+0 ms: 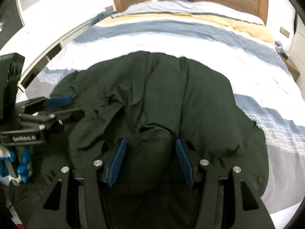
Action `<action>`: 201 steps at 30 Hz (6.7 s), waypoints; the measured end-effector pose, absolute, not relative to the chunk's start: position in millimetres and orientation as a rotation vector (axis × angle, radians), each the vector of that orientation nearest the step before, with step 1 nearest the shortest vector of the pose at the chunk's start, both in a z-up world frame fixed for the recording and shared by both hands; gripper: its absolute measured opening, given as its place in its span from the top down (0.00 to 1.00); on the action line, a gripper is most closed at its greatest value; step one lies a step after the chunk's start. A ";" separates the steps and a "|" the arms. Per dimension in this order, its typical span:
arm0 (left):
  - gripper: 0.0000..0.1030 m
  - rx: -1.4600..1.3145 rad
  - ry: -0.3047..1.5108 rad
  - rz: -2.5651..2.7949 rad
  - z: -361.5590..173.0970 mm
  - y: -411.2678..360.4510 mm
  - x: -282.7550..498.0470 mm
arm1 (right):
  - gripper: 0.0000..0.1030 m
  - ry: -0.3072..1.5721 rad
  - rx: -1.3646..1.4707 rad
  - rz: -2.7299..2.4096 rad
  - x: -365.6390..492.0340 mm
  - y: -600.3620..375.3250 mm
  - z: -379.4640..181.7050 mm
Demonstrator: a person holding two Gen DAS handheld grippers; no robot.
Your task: Fold large clothes
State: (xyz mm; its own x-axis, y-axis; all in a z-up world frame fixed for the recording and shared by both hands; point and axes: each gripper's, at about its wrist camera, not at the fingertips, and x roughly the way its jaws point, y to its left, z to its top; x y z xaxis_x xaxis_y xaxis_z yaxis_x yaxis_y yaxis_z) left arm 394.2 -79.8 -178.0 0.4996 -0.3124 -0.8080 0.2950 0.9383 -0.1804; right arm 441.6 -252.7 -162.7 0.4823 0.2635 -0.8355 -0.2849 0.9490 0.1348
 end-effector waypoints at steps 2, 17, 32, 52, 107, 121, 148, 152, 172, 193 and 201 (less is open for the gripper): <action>0.25 0.005 1.030 -0.358 -196.3 -86.6 394.7 | 0.48 1.028 -0.031 0.337 440.7 -252.1 -166.5; 0.25 0.069 1.019 -0.284 -179.5 -81.4 359.0 | 0.45 1.074 0.021 0.270 411.9 -263.6 -163.9; 0.14 0.085 0.972 -0.151 -99.6 -36.4 261.9 | 0.37 1.077 0.095 0.175 277.6 -281.3 -91.3; 0.06 0.130 0.982 0.059 -26.0 31.1 192.5 | 0.30 1.072 0.168 0.005 184.0 -307.3 -36.0; 0.01 0.152 1.134 0.309 -60.6 154.8 121.5 | 0.28 1.149 0.236 -0.242 80.3 -375.4 -31.8; 0.01 0.063 1.143 0.284 -68.7 172.0 108.8 | 0.28 1.157 0.253 -0.297 59.4 -390.3 -32.9; 0.01 -0.372 1.290 0.049 -148.5 254.1 60.0 | 0.28 1.253 0.322 -0.362 19.9 -414.5 -73.5; 0.01 -0.467 1.353 -0.024 -186.8 243.8 49.7 | 0.28 1.310 0.350 -0.343 16.6 -407.4 -101.1; 0.01 -0.649 1.514 -0.139 -272.9 205.2 37.6 | 0.28 1.438 0.566 -0.127 17.1 -399.2 -221.8; 0.62 -0.874 1.504 -0.139 -274.6 194.8 8.7 | 0.78 1.537 0.714 0.003 20.0 -348.6 -231.9; 0.87 -0.817 1.453 -0.177 -230.1 184.9 26.9 | 0.87 1.473 0.655 0.087 47.1 -323.3 -185.4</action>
State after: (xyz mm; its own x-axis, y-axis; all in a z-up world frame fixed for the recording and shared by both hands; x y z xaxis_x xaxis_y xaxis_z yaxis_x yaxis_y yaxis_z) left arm 26.9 184.9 -230.1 0.1569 -0.5717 -0.8053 -0.3621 0.7254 -0.5854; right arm 47.1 -323.3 -185.4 0.1285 0.4405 -0.8885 0.3322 0.8251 0.4571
